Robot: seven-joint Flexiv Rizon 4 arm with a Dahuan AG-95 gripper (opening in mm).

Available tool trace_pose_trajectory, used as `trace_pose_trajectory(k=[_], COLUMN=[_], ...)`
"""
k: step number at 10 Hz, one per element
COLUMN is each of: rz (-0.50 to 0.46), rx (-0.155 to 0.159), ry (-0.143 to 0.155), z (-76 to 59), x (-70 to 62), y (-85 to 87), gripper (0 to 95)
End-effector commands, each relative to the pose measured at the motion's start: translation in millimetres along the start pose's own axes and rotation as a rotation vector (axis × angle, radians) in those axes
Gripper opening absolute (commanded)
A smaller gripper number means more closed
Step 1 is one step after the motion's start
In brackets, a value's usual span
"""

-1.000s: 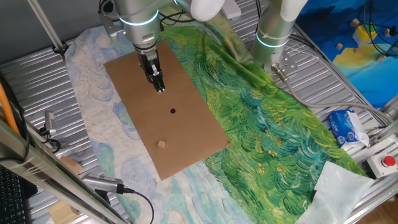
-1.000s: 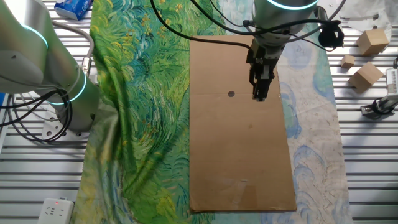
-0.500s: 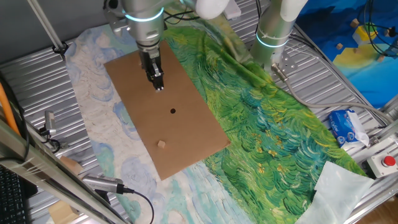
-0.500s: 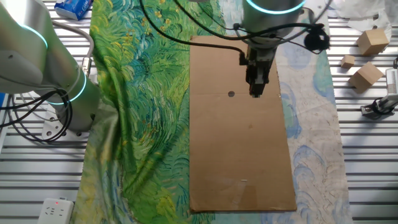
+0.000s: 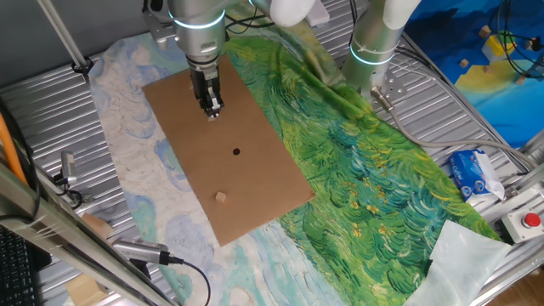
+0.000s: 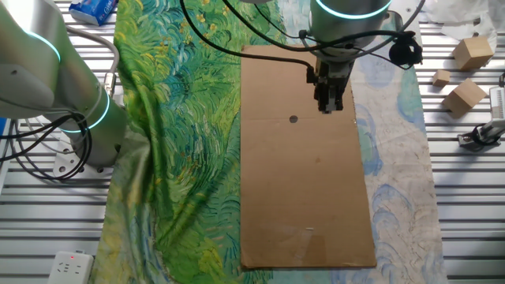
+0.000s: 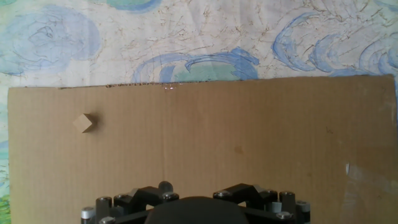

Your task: Grab the block and place it at the designated location

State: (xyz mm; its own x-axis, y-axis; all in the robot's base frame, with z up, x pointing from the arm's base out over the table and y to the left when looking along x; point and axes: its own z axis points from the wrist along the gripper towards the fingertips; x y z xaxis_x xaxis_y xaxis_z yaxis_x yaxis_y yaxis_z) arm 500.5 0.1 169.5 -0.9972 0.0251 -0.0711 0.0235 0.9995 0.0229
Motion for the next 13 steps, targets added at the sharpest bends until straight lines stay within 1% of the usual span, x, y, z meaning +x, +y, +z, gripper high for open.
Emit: trace_pose_trajectory(k=[1, 6, 9, 13], rz=[0.000, 0.001, -0.009, 0.003], rx=[0.000, -0.006, -0.006, -0.005], ry=[0.000, 0.001, 0.001, 0.000], z=[-0.4, -0.4, -0.4, -0.4], x=[0.4, 0.5, 0.5, 0.5], y=[0.0, 0.0, 0.0, 0.0], gripper=[0.0, 0.0, 0.0, 0.0])
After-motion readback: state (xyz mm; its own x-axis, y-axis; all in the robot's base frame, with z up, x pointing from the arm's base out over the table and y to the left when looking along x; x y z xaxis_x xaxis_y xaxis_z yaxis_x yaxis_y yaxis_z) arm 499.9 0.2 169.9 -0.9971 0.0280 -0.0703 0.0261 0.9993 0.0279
